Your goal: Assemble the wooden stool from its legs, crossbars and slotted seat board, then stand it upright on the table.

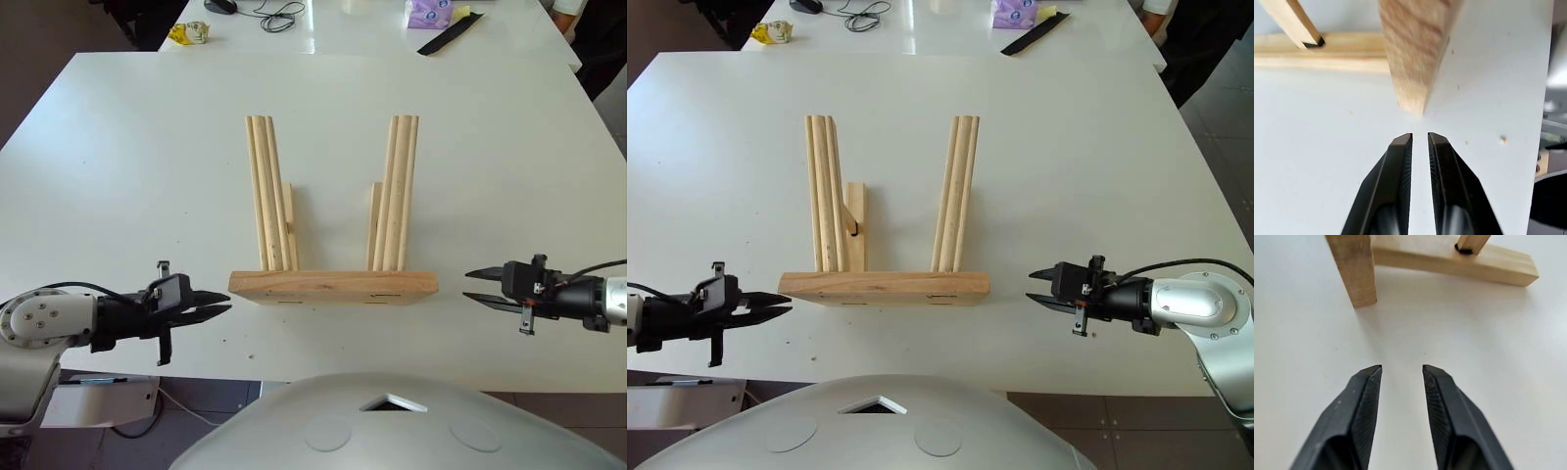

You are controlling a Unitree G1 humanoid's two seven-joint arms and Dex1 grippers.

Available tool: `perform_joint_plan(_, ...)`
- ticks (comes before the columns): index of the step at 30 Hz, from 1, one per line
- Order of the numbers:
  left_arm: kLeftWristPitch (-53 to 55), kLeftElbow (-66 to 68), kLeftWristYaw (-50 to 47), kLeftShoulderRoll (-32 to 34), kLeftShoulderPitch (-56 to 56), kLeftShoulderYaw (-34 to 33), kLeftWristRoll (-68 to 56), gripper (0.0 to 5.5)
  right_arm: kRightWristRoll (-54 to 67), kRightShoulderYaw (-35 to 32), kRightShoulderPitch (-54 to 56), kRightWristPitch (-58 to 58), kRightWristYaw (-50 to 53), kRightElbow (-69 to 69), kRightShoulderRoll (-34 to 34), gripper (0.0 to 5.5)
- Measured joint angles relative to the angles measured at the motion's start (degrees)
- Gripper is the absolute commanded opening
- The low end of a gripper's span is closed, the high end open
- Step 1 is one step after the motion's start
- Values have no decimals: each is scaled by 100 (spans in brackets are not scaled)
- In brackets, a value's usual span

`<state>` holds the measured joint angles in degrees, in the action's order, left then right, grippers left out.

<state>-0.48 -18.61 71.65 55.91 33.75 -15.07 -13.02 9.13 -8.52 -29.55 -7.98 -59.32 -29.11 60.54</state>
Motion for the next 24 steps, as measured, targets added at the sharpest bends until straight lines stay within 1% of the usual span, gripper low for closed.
perform_joint_plan(2,-858,653,-77,-103,15,268,465,116,-390,325,66,489,156,324,-180,239)
perform_joint_plan(3,-1260,917,-160,-262,-32,399,527,116,-569,519,132,682,262,456,-324,255)
perform_joint_plan(6,-1936,1426,-462,-747,-457,660,500,116,-723,889,375,860,463,532,-696,255)
perform_joint_plan(9,-1911,1587,-700,-1162,-869,838,301,116,-728,1093,427,869,541,526,-906,255)
perform_joint_plan(14,-2117,1723,-721,-1264,-1104,1038,213,116,-650,1161,373,862,424,510,-911,255)
perform_joint_plan(18,-2202,1817,-624,-1256,-1102,1227,207,116,-538,1283,557,859,302,599,-919,255)
perform_joint_plan(22,-2326,1993,-377,-1068,-1089,1324,189,116,-536,1425,873,861,217,756,-959,255)
perform_joint_plan(23,-2388,2089,-329,-1013,-1131,1328,173,135,-543,1482,916,861,209,784,-968,257)
perform_joint_plan(24,-2416,2149,-277,-953,-1177,1336,158,141,-544,1515,936,863,202,797,-978,257)
